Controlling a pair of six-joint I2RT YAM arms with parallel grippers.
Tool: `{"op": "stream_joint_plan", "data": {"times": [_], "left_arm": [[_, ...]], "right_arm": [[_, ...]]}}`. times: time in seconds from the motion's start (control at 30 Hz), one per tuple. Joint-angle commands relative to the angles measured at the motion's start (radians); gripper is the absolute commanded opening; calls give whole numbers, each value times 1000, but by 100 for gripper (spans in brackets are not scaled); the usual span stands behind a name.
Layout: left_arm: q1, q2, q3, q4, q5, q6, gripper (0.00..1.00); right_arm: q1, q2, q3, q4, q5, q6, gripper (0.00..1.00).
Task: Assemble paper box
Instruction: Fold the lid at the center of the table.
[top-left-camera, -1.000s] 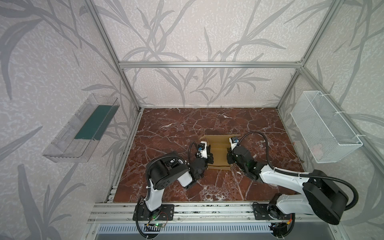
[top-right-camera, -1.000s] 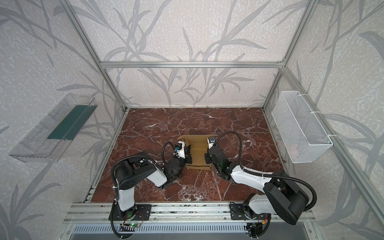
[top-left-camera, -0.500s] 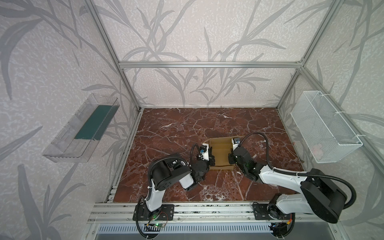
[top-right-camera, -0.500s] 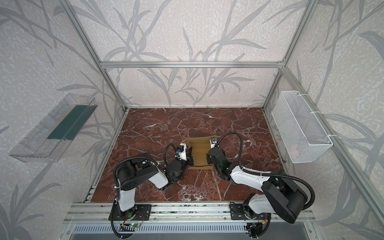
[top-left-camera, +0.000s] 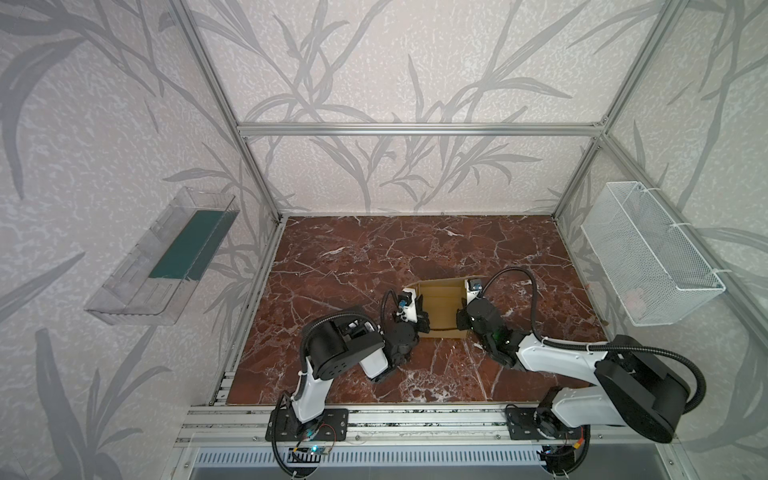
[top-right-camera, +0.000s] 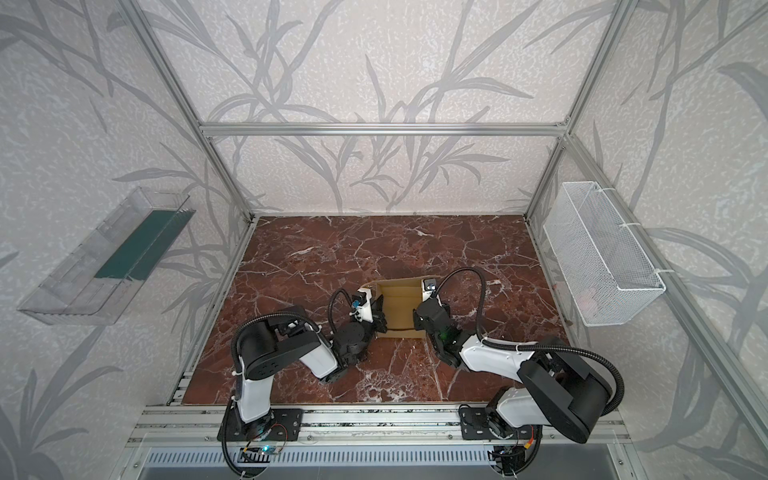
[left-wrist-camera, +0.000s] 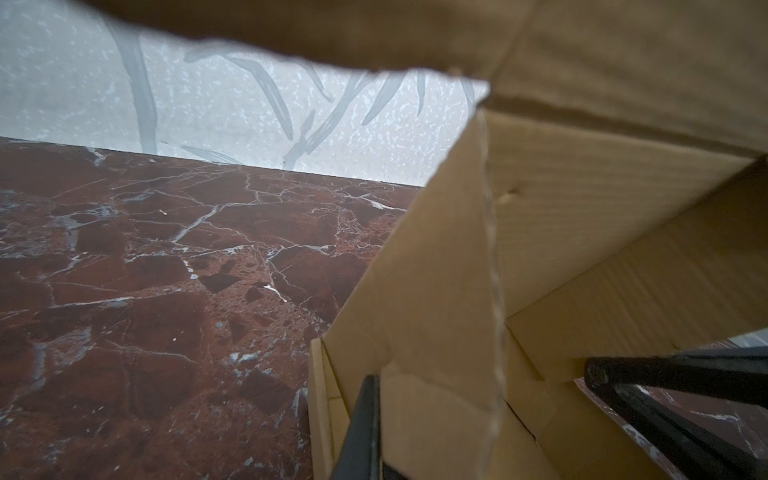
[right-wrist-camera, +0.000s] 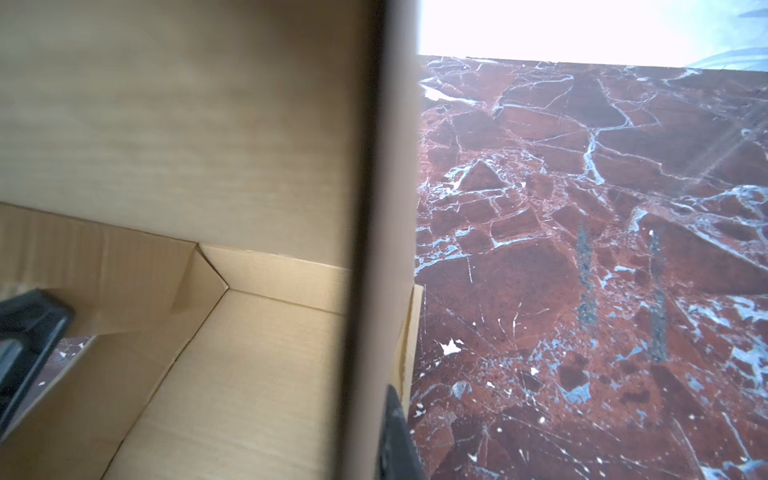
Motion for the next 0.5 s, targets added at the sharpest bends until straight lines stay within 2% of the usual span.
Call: {"op": "stream_joint_plan", "data": {"times": [0.0,0.17,0.37,0.47], "left_arm": [[-20,38,-3,-73,-9,-34,3],[-30,27,-8,-73,-31,-28,12],[-38,4,-21,-72,-38,-41,16],[-50,-20,-28,-72,-43,-37,22]], "right_arm": [[34,12,-24,-30,9,25,0],[47,9,-30,-28,32,31,0],[64,20,-35,-24,62,40,0],[65,17,-34,-26,76,38,0]]}}
